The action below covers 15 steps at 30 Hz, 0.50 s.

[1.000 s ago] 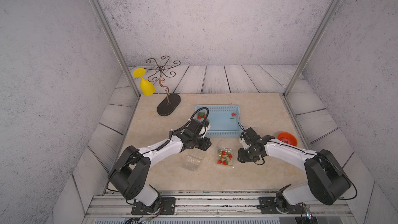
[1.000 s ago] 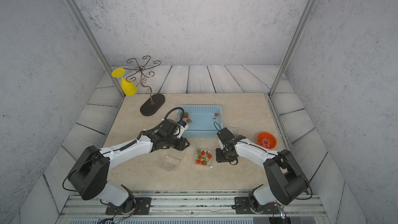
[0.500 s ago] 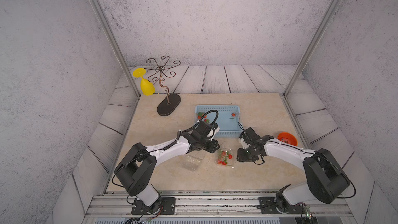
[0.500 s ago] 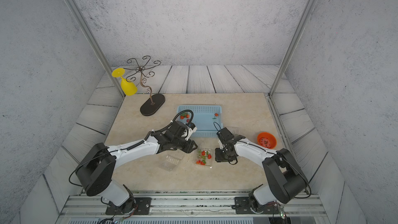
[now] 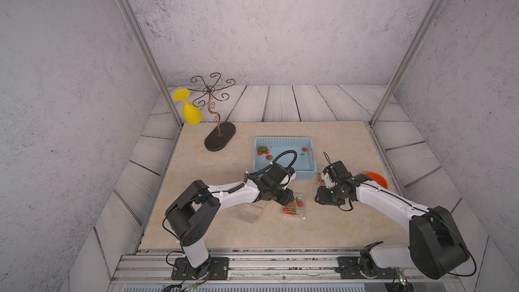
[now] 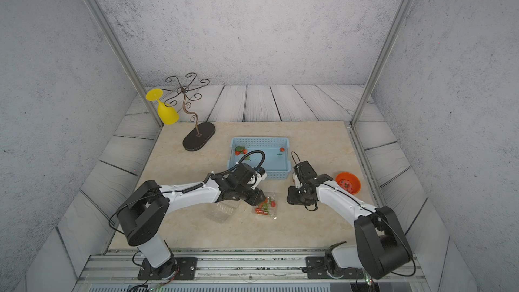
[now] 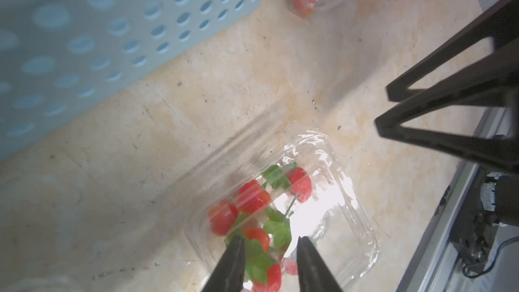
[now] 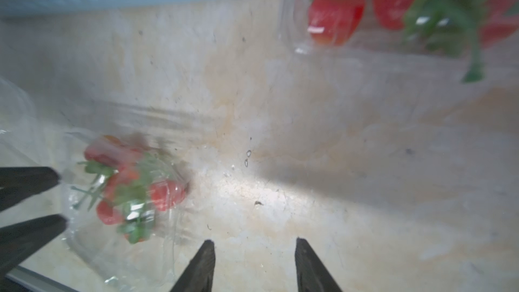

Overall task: Pack strawberries into containers
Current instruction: Close the packing box at the center of the board.

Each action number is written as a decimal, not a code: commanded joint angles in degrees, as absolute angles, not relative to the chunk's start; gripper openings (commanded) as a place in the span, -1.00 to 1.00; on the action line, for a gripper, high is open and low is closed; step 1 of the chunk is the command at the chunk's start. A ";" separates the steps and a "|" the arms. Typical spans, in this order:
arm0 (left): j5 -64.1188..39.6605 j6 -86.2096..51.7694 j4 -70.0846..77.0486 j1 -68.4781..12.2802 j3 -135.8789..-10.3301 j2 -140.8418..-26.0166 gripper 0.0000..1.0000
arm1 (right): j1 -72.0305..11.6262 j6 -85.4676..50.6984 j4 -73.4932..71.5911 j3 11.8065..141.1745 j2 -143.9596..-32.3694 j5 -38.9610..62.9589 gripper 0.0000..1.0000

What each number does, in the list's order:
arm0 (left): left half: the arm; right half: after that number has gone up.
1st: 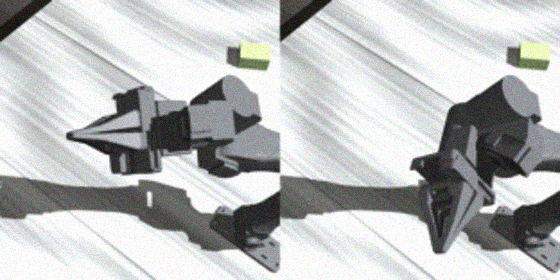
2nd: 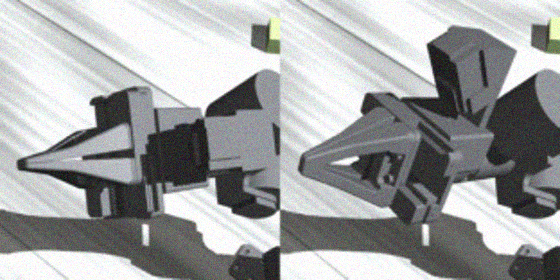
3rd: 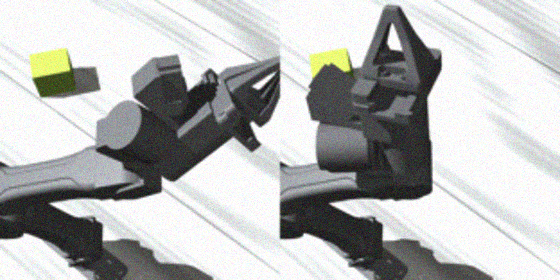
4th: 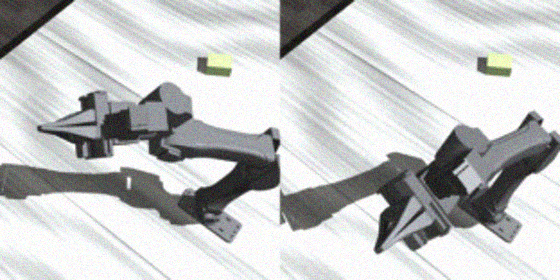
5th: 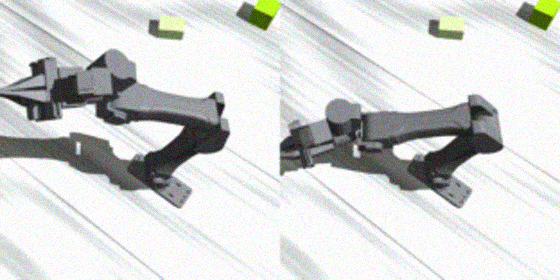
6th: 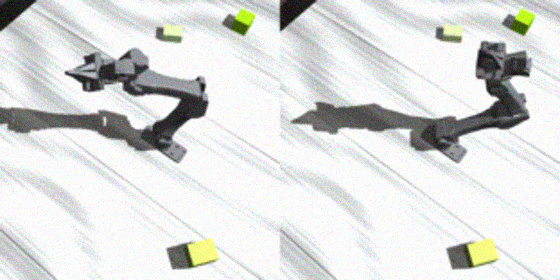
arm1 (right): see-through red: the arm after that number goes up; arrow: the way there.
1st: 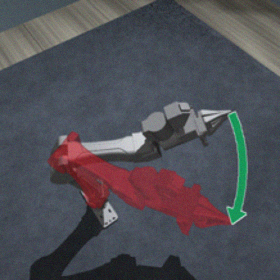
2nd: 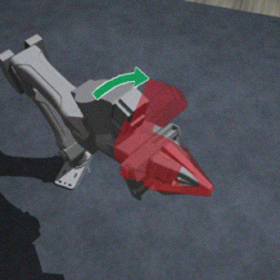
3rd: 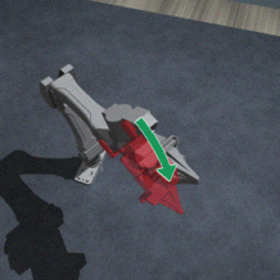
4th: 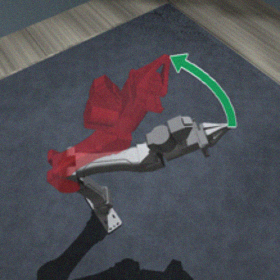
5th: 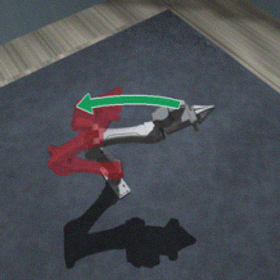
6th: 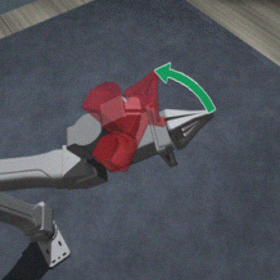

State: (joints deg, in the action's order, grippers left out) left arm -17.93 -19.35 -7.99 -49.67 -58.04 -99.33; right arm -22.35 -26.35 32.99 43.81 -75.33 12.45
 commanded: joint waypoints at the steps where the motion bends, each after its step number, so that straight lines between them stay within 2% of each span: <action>1: -17.14 -18.56 -7.08 -49.88 -59.45 -100.49 -0.30 | -21.02 -26.62 30.80 43.21 -71.88 18.63 0.05; 5: -16.92 -18.11 -7.29 -49.97 -59.85 -101.19 -0.29 | -20.75 -28.87 24.63 41.13 -73.17 25.69 0.17; 15: -16.79 -17.93 -7.28 -49.94 -59.27 -101.17 -0.30 | -20.83 -30.16 15.21 38.73 -81.17 32.16 0.20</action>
State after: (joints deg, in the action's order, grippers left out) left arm -17.52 -18.31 -7.07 -49.67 -58.98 -100.53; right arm -20.91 -29.58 18.37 39.59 -79.44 29.04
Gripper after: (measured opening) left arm 0.348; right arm 0.599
